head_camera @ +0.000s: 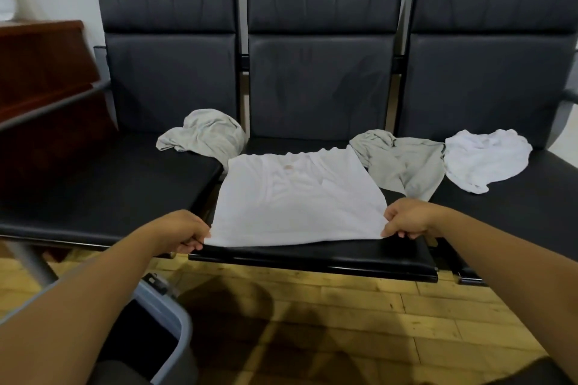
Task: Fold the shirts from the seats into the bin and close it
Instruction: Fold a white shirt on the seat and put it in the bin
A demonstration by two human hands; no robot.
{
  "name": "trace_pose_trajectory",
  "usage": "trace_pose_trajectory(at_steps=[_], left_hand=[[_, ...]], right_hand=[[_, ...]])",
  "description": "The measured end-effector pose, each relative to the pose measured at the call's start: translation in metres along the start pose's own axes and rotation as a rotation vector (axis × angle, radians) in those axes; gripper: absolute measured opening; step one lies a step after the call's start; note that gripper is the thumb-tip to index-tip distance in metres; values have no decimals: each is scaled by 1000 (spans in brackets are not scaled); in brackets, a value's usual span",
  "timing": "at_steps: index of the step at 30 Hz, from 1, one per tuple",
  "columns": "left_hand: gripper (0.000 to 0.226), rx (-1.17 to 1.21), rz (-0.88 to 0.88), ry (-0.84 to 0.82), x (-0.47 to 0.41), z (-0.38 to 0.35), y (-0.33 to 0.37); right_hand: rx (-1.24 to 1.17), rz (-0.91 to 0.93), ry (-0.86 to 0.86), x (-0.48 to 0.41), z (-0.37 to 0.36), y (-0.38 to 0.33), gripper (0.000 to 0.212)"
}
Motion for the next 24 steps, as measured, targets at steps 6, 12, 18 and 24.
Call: trace_pose_trajectory(at_steps=[6,12,18,24], left_hand=[[8,-279,123,-18,4,0,-4],[8,-502,-134,292,4,-14,24],[60,-468,-304,183,-13,-54,32],[88,-735,-255,55,-23,-73,26]], right_hand=[[103,-69,-60,7,7,4,30],[-15,-94,-60,12,8,-10,36],[63,-47,9,2,-8,-16,31],[-390,203,81,0,-3,-6,34]])
Point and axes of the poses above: each hand's wrist, its own x-axis away from the middle knuckle, its own z-axis out of the back of the hand, y = z × x, the point moved 2 cm from there along -x, towards the middle knuckle, and after that the axes turned 2 degrees about x, right-handed, at the moved point
